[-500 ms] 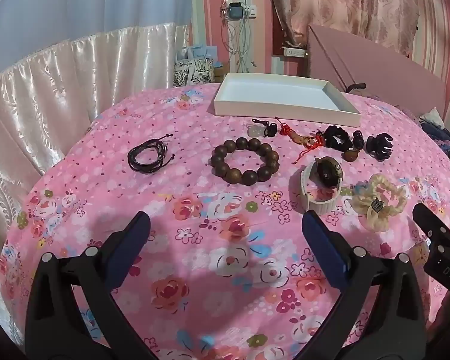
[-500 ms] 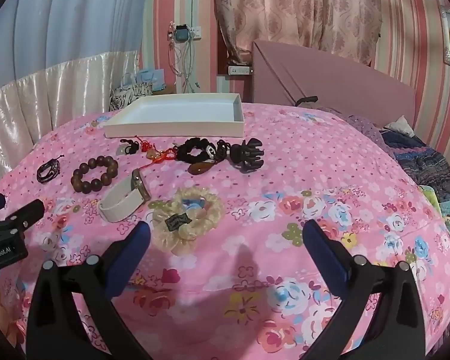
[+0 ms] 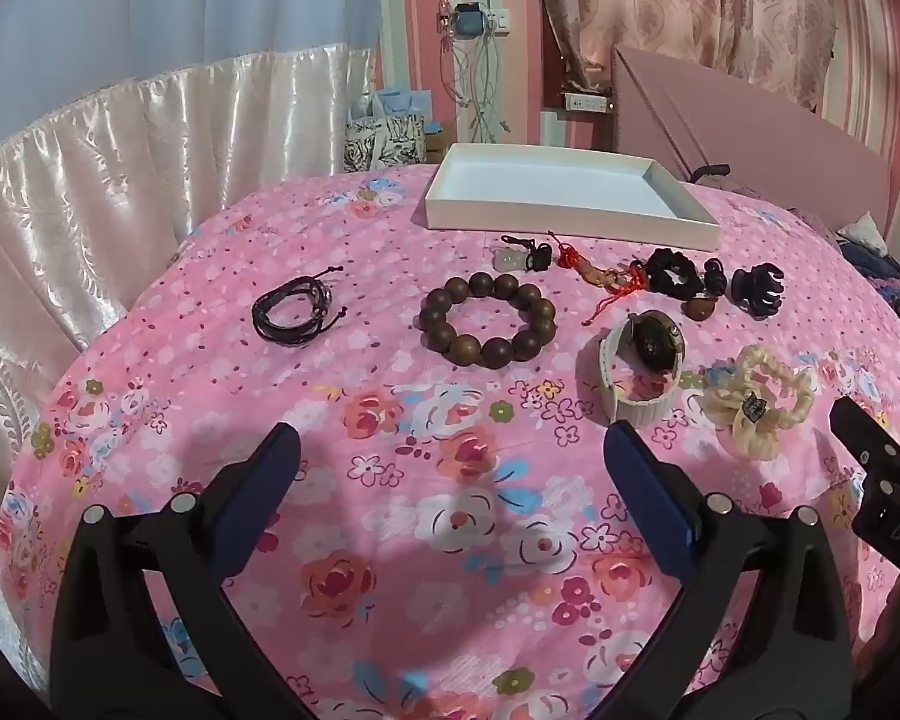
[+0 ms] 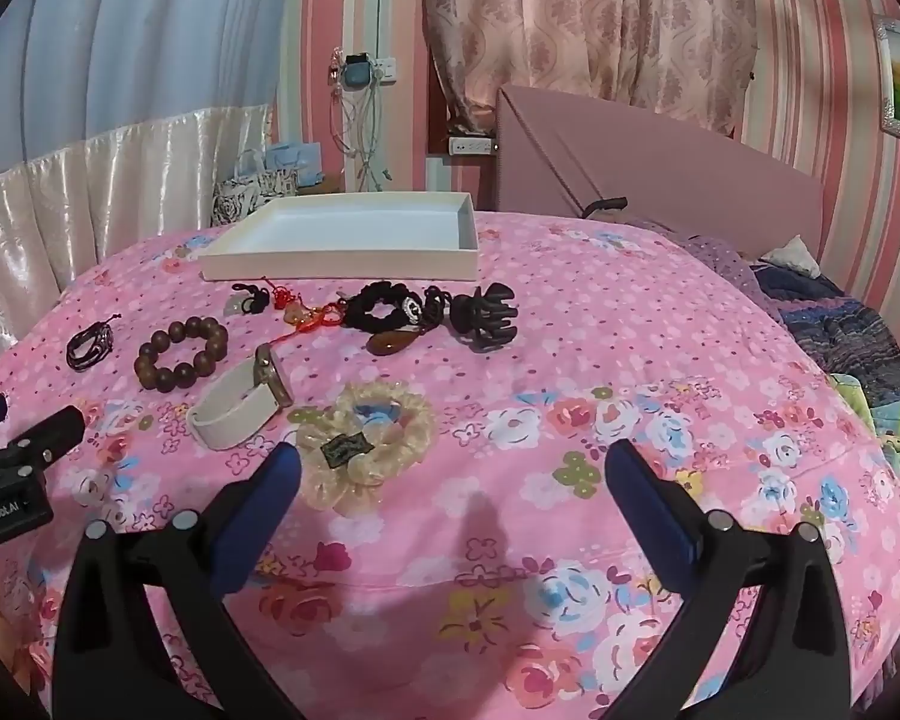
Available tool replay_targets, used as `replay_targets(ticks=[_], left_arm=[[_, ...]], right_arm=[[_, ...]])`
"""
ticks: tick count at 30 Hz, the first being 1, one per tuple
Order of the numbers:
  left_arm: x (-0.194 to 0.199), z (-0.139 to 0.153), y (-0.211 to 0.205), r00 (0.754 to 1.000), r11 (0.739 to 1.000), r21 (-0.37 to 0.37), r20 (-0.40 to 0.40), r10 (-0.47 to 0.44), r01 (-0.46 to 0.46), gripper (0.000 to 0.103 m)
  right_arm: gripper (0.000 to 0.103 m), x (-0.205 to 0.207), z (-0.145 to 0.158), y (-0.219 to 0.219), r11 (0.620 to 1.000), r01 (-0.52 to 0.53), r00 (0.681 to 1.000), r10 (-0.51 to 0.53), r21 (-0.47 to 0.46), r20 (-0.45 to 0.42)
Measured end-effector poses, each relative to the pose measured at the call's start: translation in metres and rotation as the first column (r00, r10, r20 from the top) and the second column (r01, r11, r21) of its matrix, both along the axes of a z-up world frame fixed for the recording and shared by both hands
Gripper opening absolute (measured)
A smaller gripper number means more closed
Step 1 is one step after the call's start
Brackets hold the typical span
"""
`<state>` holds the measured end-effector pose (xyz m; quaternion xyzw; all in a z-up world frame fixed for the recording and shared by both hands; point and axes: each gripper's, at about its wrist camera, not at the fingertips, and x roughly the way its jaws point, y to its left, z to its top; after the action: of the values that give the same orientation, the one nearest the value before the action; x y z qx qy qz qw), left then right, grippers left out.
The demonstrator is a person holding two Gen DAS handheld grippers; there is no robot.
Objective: Organize jewelry
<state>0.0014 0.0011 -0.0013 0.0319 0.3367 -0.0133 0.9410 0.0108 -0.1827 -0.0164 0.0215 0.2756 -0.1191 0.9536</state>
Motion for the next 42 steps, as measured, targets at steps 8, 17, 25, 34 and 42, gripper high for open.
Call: replay_targets(ticks=[8,17,25,34,42], left_arm=[[0.0019,0.0003,-0.0016,1.0,1.0,0.002,0.006,-0.002,0.002,0.1],[-0.0007,0.0023,-0.0014,1.0,1.0,0.003,0.013,-0.001,0.001,0.1],[-0.0007,0.0027,-0.0012,1.0,1.0,0.003,0.011,-0.002,0.002,0.1],[-0.0013,0.0032,-0.001,1.0,1.0,0.002,0.012,0.001,-0.001,0.1],[-0.0017,0.0029,-0.001,1.0,1.0,0.003,0.013,0.0,0.0,0.1]], right_arm=[[0.101,-0.0002,0.0005,-0.0003,1.0,0.0,1.0,0.0,-0.002,0.004],[0.101,-0.0012,0.0034,0.0002,1.0,0.003,1.0,-0.003,-0.009,0.008],[0.101,-0.0012,0.002,0.0001,1.0,0.011,1.0,-0.011,-0.006,0.008],[0.101,-0.0018,0.0007,0.0,1.0,0.008,1.0,-0.008,-0.006,0.008],[0.101,0.0001,-0.0014,0.0018,1.0,0.007,1.0,-0.007,-0.01,0.002]])
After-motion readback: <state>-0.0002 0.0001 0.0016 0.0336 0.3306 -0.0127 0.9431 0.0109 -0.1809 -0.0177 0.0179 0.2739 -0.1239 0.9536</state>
